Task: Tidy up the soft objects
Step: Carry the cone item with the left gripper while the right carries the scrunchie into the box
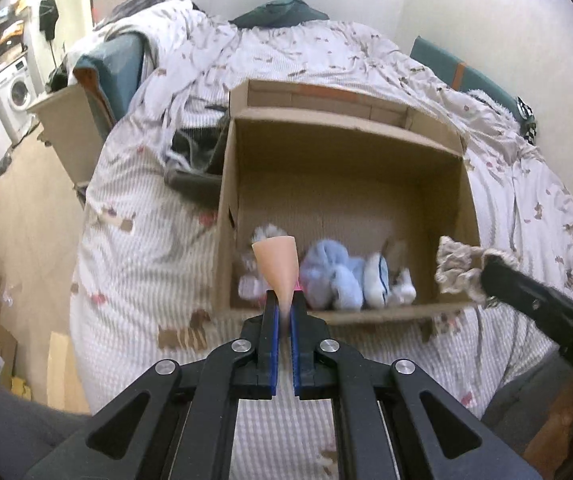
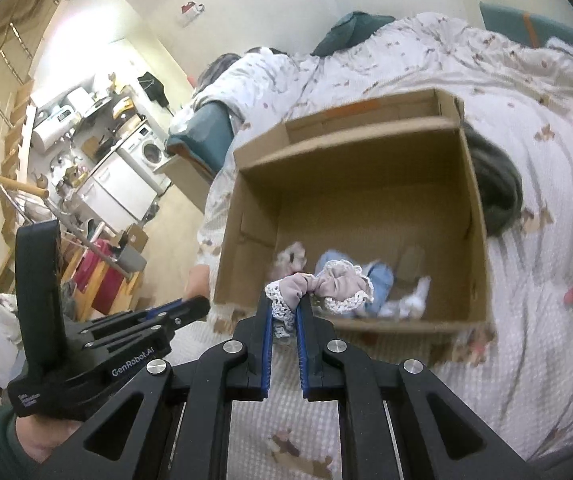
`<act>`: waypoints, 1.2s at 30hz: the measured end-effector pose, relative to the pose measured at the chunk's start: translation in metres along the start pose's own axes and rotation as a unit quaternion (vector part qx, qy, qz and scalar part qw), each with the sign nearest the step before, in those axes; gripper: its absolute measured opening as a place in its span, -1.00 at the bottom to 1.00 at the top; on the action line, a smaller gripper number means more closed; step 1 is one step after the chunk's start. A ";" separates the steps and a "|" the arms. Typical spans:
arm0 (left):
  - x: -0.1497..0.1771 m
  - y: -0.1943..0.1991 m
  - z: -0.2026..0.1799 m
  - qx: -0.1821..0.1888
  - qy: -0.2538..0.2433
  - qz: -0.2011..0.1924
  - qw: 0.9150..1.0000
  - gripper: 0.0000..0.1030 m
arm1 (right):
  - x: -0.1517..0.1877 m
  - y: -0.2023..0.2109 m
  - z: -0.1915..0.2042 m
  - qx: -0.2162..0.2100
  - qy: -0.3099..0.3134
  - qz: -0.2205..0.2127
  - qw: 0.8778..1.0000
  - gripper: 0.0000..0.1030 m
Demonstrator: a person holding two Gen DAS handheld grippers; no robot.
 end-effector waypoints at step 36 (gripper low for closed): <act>-0.018 -0.081 -0.003 0.008 0.027 0.014 1.000 -0.79 | 0.001 -0.057 -0.094 0.114 -0.070 0.046 0.990 -0.75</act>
Point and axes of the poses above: each gripper's, at about its wrist camera, not at the fingertips, and y roughly against the way its jaws point, z to its left, x to its underside, the point moved 6 cm from there along -y, roughly the way its jaws point, and after that the axes turned 13 degrees about -x, right-handed, at the moved point
